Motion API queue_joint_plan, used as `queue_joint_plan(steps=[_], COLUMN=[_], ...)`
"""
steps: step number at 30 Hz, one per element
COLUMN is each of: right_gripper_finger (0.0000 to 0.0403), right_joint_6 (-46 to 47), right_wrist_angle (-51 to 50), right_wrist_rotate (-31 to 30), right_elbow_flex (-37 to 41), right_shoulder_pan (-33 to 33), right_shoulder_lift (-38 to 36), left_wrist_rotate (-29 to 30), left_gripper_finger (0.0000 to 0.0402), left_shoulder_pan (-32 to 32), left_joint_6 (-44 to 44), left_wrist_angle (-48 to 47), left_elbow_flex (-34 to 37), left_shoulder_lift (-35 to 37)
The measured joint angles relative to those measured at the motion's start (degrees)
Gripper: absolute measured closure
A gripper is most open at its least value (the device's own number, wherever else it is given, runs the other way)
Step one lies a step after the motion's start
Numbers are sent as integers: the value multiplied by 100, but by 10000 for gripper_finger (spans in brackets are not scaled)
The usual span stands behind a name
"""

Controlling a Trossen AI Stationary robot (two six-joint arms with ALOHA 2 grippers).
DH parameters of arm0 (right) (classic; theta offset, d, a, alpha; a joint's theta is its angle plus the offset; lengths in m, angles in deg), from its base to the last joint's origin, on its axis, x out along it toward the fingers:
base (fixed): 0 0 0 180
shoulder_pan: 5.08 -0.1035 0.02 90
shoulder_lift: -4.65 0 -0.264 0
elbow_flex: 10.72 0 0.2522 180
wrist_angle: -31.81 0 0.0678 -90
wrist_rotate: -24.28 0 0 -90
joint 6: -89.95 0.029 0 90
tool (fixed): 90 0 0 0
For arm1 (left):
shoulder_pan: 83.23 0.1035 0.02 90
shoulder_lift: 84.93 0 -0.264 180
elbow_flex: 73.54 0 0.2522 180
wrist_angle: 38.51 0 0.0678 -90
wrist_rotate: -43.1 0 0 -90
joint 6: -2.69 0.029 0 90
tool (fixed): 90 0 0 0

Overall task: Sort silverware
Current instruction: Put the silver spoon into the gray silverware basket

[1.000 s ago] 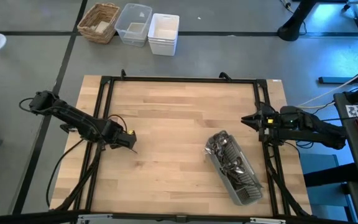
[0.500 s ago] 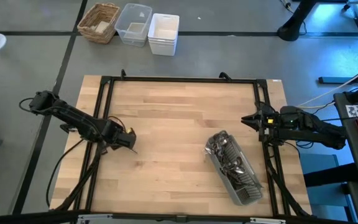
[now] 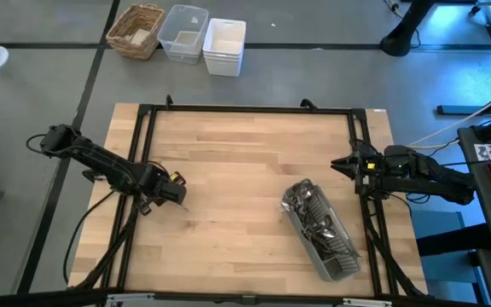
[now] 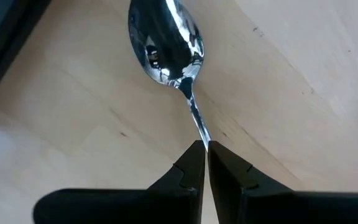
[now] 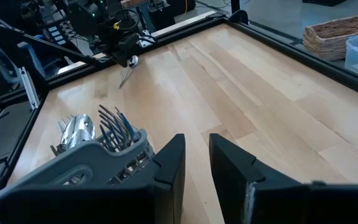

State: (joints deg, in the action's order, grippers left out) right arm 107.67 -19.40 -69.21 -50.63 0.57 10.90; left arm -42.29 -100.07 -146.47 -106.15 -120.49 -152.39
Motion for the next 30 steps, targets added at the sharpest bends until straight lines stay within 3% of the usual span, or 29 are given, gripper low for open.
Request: queue_joint_plan(steps=[11, 22, 30], right_gripper_finger=[327, 327, 327], right_joint_6=[0, 0, 0], right_wrist_angle=[2, 2, 1], right_wrist_rotate=[0, 0, 0], right_elbow_flex=[-4, -4, -4], right_shoulder_pan=[-1, 0, -2], right_shoulder_lift=[0, 0, 0], left_wrist_rotate=[-251, -195, -117], left_gripper_finger=[381, 222, 203], left_shoulder_pan=[0, 0, 0], left_joint_6=[-449, -694, -624], left_wrist_angle=[49, 45, 374], left_elbow_flex=[0, 2, 7], left_shoulder_lift=[0, -41, -724])
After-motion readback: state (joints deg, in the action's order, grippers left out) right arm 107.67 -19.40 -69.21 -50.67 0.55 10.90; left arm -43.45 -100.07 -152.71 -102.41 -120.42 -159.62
